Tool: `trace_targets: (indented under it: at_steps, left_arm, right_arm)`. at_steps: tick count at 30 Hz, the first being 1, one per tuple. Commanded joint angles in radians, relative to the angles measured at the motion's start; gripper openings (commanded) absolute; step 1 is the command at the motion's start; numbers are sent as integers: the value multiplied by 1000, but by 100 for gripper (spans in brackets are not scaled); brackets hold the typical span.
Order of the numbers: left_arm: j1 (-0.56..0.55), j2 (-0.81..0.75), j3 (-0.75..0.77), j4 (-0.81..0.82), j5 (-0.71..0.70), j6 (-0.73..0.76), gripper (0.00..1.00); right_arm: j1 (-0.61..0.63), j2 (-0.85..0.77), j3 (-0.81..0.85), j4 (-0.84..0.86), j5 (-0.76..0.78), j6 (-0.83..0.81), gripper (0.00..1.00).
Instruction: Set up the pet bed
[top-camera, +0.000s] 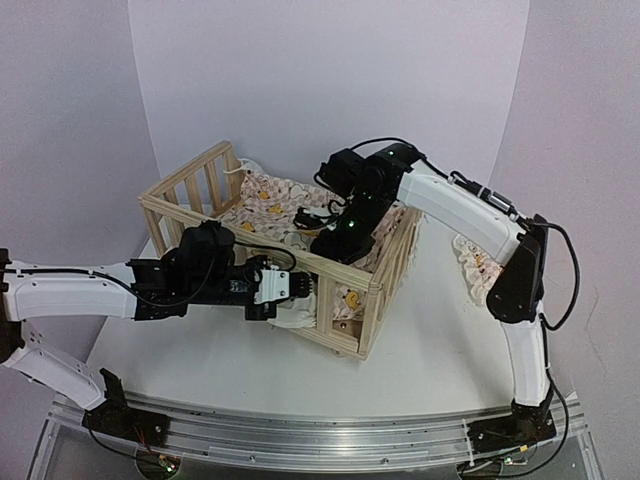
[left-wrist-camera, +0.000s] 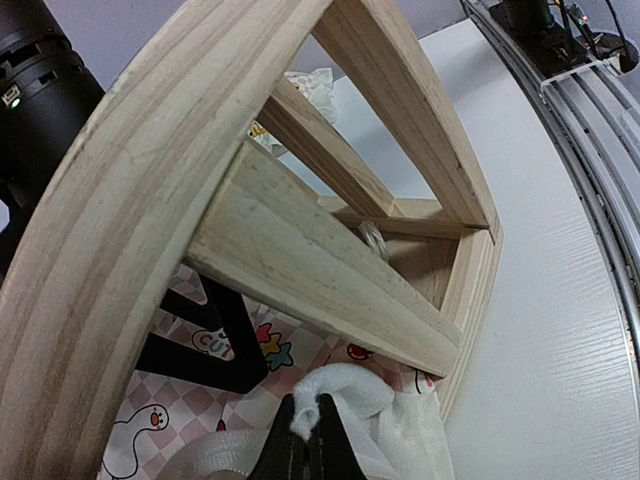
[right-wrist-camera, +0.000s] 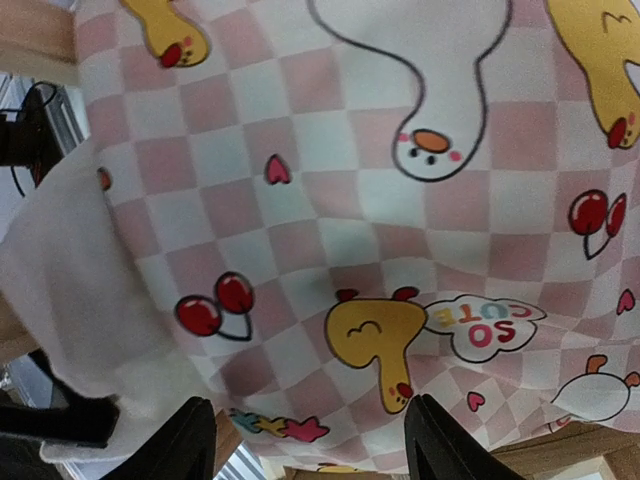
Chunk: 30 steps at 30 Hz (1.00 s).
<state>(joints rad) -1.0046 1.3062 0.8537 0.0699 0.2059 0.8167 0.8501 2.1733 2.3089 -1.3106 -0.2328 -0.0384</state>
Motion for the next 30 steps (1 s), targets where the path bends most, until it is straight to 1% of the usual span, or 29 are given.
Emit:
trace_targets:
  at_steps: [1,3,7,14,17,18,19,20,21,23,24,25,26,30]
  left_arm:
    - [8,-35,-17,28,-16,-13,0]
    - [7,-36,-22,32,-13,-14,0]
    - [8,-35,-24,38,-18,-11,0]
    - [8,-35,-30,45,-19,-8,0]
    - [8,-36,-31,51,-21,-10,0]
    - [8,-35,-30,51,-23,-10,0]
    - [8,-38,-30,51,-24,-11,0]
    - [8,-40,-30,51,-26,-11,0]
    - [8,-42,-29,50,-28,-10,0]
    - [8,-51,-27,45,-28,-12,0]
    - [8,-54,-26,41,-24,-12,2]
    - [8,-60,-25,37,-18,-11,7]
    - [7,-66,-26,34,-9,-9,15]
    - [8,-94,-33,29,45,2,40]
  right_arm:
    - [16,-37,9,-170,-40,-91,66]
    - [17,-12,9,-230,39,-99,66]
    - [19,18,-31,-274,72,-120,66]
    - [18,63,-78,-287,132,-138,67]
    - [19,94,-79,-267,146,-143,63]
    - [20,101,-75,-259,143,-142,58]
    - [19,105,-66,-249,140,-139,47]
    - [19,104,-55,-240,140,-135,33]
    - [19,101,-43,-236,143,-132,23]
    - [17,74,-27,-226,162,-127,6]
    - [16,48,-26,-215,176,-124,0]
    - [14,23,-27,-202,189,-120,0]
    - [9,-4,-34,-188,196,-119,0]
    - [-5,-135,-76,-128,205,-134,0]
